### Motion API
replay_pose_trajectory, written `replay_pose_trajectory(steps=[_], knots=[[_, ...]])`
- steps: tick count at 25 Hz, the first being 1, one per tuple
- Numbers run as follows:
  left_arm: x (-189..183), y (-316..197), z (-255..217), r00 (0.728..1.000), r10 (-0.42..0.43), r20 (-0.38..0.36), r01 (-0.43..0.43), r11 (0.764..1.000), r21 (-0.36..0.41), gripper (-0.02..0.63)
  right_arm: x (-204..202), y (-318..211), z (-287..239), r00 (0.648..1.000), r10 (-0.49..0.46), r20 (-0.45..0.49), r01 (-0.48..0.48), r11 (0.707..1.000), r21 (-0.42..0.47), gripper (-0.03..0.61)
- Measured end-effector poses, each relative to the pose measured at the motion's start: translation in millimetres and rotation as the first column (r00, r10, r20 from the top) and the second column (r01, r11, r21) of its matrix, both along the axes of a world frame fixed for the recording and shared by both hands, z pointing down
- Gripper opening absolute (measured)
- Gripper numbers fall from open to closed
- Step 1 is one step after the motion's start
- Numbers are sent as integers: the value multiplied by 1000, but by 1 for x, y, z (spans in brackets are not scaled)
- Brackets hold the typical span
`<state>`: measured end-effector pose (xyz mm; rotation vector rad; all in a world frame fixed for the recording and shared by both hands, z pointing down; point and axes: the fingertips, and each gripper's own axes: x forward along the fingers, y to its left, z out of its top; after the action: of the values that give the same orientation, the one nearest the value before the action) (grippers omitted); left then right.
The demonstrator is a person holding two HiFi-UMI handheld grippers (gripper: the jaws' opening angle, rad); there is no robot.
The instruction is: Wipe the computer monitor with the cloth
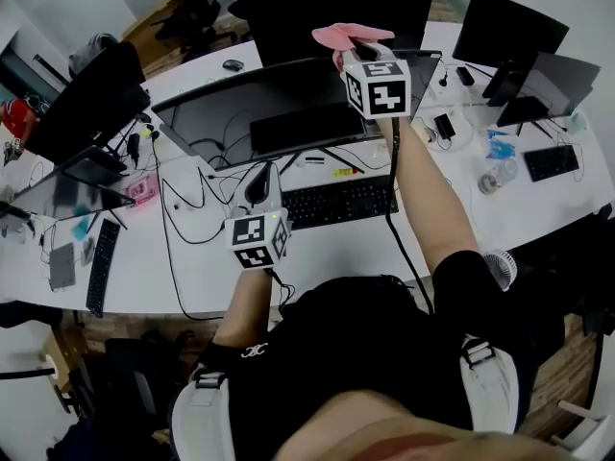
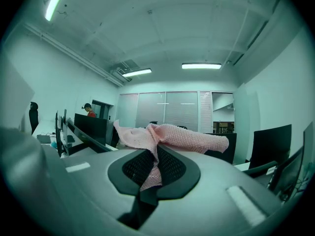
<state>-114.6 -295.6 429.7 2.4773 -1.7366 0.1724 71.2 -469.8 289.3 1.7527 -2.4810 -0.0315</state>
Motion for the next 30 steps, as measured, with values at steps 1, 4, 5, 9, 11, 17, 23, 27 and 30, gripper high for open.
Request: replay_pose_trajectory(steps=[1, 4, 5, 9, 11, 17, 23, 27, 30], knots=[[4, -1, 0, 1000, 0, 2, 0, 1000, 0, 51, 9, -1, 0, 1000, 6, 4, -6, 1000, -2, 14], [18, -2, -3, 1000, 2, 8, -2, 1000, 5, 51, 31, -5, 0, 1000, 17, 9, -17, 1000, -4, 14], [22, -2, -4, 1000, 2, 9, -2, 1000, 7, 51, 38, -6, 0, 1000, 21, 10, -21, 1000, -4, 13], [32, -3, -2, 1000, -4, 12, 4, 1000, 3, 51, 62, -9, 1, 999, 35, 10, -35, 999, -9, 13], [35, -4, -2, 1000, -7, 13, 7, 1000, 2, 51, 75, -11, 2, 999, 50, 12, -50, 999, -10, 14], [43, -4, -4, 1000, -13, 15, 13, 1000, 7, 51, 124, -12, 5, 993, 117, 30, -117, 993, -2, 12], [52, -1, -6, 1000, -7, 18, 7, 1000, 8, 51, 166, -11, 5, 983, 177, 39, -177, 984, -6, 12], [51, 1, -9, 1000, -18, 18, 17, 1000, 13, 51, 190, -10, 6, 974, 211, 77, -212, 977, 0, 14], [53, 2, -9, 1000, -20, 21, 19, 1000, 12, 51, 204, -10, 5, 966, 231, 119, -233, 972, 7, 13]])
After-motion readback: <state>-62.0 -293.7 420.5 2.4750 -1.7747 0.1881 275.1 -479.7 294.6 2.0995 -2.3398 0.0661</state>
